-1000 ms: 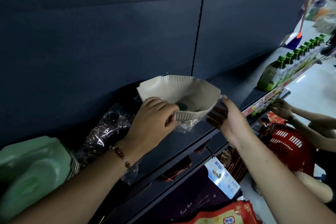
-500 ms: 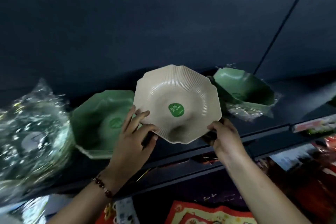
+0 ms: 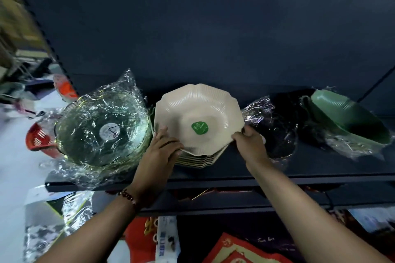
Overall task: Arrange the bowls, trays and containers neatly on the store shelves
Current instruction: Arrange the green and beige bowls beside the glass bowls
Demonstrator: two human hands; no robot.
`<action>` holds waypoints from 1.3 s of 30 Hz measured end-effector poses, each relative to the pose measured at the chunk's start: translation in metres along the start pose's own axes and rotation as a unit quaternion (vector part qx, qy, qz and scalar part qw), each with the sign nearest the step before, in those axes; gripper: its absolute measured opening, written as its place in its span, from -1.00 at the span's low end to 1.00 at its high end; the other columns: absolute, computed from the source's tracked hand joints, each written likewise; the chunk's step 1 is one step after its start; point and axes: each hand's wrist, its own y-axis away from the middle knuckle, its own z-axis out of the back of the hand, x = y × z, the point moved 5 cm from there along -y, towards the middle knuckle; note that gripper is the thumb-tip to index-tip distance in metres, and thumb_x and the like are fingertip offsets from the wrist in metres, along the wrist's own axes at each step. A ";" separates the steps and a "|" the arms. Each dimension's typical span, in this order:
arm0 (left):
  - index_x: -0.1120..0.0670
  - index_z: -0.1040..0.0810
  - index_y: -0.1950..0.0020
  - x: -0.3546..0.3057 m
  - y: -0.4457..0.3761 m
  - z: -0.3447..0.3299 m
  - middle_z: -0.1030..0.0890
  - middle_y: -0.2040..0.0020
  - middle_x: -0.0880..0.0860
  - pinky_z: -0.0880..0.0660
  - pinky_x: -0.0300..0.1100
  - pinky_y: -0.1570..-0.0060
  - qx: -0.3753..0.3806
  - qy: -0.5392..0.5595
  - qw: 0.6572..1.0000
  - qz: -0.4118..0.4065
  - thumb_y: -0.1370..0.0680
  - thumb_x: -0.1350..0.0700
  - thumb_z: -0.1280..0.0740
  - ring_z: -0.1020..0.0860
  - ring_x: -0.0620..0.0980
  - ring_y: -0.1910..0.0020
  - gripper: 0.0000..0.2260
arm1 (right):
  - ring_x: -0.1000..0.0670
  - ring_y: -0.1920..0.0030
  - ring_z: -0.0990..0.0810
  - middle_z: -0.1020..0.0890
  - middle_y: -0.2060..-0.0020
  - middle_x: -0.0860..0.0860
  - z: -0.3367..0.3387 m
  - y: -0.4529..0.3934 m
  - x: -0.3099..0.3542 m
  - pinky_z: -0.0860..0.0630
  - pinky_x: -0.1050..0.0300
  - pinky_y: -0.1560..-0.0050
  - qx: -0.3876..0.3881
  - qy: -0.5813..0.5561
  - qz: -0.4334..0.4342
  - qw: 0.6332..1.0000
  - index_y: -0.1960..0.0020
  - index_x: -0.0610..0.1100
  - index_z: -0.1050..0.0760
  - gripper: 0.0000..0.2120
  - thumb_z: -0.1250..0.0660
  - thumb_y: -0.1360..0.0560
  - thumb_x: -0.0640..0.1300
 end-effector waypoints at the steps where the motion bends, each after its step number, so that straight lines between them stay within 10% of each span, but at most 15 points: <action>1: 0.10 -0.64 -0.06 0.007 0.001 -0.002 -0.62 -0.11 0.01 -0.32 0.04 -0.37 0.005 0.000 1.000 0.007 -0.55 0.18 -0.36 -0.30 0.12 -0.45 -0.88 | 0.00 0.18 -0.47 -0.60 0.16 -0.16 -0.005 -0.001 0.000 -0.32 0.14 0.23 0.002 0.026 0.008 1.000 -0.02 -0.24 -0.53 -0.82 -0.26 -0.44 -0.29; 27: -0.06 -0.61 -0.16 -0.028 0.005 -0.029 -0.64 -0.10 -0.13 -0.08 0.31 -0.40 0.064 -0.155 0.986 -0.025 -0.56 0.04 -0.33 -0.55 -0.04 -0.19 -0.80 | -0.10 0.03 -0.52 -0.58 -0.03 -0.09 -0.016 -0.042 -0.011 -0.31 0.13 0.15 0.110 0.224 0.039 0.968 -0.29 -0.14 -0.40 -0.65 -0.14 -0.51 -0.20; 33: 0.01 -0.44 -0.41 -0.109 -0.035 -0.064 -0.47 -0.39 0.01 -0.09 0.05 -0.44 0.110 -0.158 0.978 -0.083 -0.59 -0.09 -0.04 -0.34 0.08 -0.44 -0.55 | -0.14 -0.33 -0.43 -0.43 -0.37 -0.10 0.059 -0.029 -0.010 -0.37 0.03 -0.30 0.107 0.317 0.185 0.924 -0.49 -0.05 -0.21 -0.50 -0.19 -0.58 -0.01; 39: 0.04 -0.39 -0.45 -0.217 -0.097 -0.151 -0.38 -0.46 0.02 -0.03 -0.07 -0.48 0.121 -0.145 0.967 -0.169 -0.59 -0.14 -0.02 -0.25 0.03 -0.49 -0.50 | -0.05 -0.55 0.01 -0.10 -0.55 -0.04 0.203 -0.042 -0.029 0.09 0.10 -0.51 0.062 0.450 0.207 0.867 -0.56 -0.09 -0.04 -0.43 -0.13 -0.61 -0.05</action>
